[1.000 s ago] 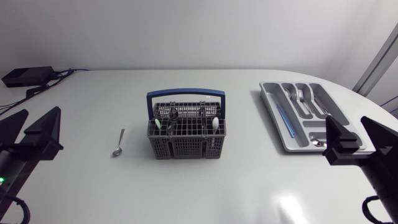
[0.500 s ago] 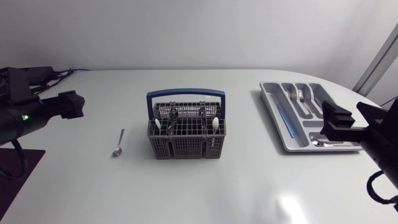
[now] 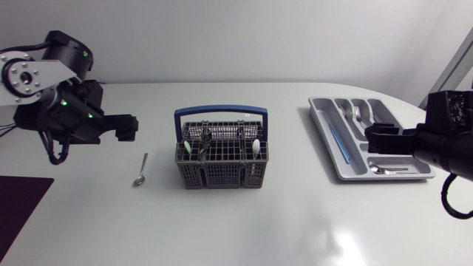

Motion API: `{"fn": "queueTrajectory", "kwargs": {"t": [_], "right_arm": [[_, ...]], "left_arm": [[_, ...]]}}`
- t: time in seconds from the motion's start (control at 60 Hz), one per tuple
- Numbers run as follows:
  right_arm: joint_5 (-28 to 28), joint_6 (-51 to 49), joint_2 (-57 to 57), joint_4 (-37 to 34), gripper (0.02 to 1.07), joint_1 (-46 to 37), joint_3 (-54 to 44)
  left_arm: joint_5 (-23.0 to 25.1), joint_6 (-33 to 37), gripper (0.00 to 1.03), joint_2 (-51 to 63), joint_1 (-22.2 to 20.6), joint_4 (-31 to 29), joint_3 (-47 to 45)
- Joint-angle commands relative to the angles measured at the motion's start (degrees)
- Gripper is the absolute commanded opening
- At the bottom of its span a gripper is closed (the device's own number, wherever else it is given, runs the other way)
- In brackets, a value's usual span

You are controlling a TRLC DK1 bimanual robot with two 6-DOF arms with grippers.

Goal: Unload the cutlery basket into the drawer organizer.

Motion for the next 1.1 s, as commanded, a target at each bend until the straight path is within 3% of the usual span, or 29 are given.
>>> {"fn": "queueTrajectory", "kwargs": {"t": [0.0, 0.283, 0.617, 0.767, 0.933, 1.083], "right_arm": [[0.01, 1.26, 3.29, -2.37, 1.03, -0.39, 2.38], [-1.83, 0.65, 6.19, -6.77, 1.03, 0.23, 4.05], [-2.71, -0.23, 7.07, -6.24, 1.03, 0.31, 2.12], [-2.89, -0.23, 7.07, -5.71, 1.03, 0.31, 1.07], [-3.15, -0.58, 7.07, -5.71, 1.03, 0.31, 0.19], [-3.24, -0.85, 6.9, -5.63, 1.03, 0.31, -0.34]], "left_arm": [[1.05, -0.84, 0.99, 6.19, -0.07, -2.85, 4.41], [1.93, 0.04, 1.0, 20.61, 1.6, -4.52, 11.17], [2.19, 0.39, 0.96, 29.39, 2.48, -4.69, 12.23], [2.8, 0.48, 0.87, 32.21, 2.74, -5.13, 13.02], [4.83, 0.48, 0.84, 33.88, 3.44, -4.69, 12.93], [5.35, 0.57, 0.72, 34.49, 3.71, -3.73, 12.41]]}}
